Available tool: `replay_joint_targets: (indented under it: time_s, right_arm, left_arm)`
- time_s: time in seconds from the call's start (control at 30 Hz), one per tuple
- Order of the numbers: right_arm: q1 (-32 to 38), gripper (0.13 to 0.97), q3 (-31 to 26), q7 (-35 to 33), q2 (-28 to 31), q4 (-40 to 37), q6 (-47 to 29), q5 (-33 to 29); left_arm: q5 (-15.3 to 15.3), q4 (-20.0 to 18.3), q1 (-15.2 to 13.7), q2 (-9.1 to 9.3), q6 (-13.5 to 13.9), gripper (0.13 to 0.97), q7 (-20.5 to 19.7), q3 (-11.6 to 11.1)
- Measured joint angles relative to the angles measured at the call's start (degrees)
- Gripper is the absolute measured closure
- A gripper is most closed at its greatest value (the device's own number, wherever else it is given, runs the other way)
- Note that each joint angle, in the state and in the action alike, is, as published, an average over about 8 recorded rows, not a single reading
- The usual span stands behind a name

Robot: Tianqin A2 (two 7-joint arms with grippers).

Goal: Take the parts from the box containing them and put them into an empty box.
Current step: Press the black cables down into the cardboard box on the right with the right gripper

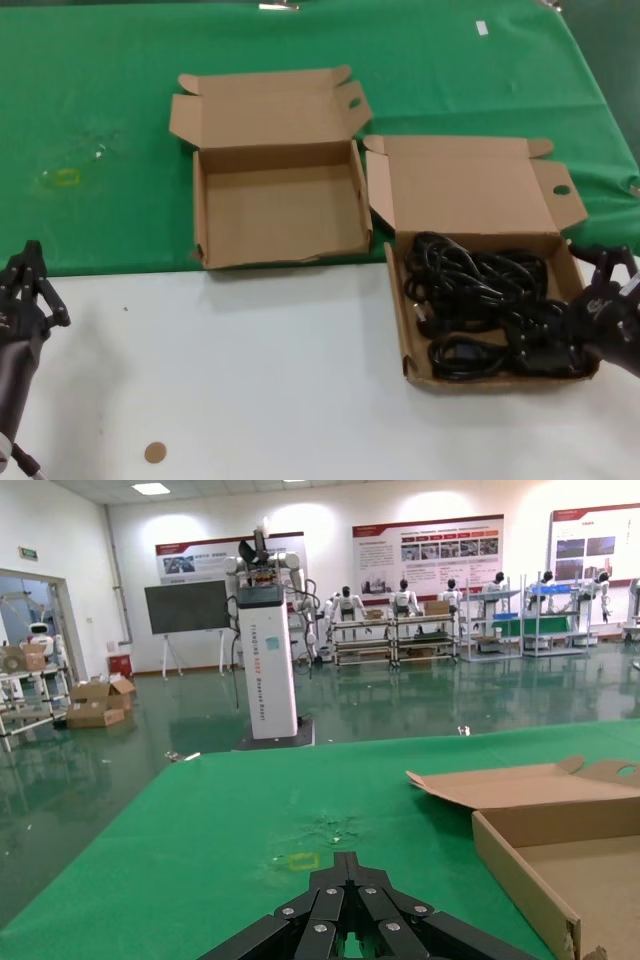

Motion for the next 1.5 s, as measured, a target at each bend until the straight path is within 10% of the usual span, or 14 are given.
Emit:
replay_joint_targets:
  time_s: [1.07, 1.5]
  right_arm:
    - [7.0, 0.322, 0.3, 4.1, -6.5, -7.3, -12.1, -17.5]
    - [6.6, 0.627, 2.8, 4.6, -8.3, -7.7, -13.8, -20.1]
  left_arm:
    - [0.0, 0.0, 0.0, 0.00, 0.0, 0.953, 0.0, 0.0]
    - [0.0, 0.0, 0.0, 0.00, 0.0, 0.953, 0.0, 0.0]
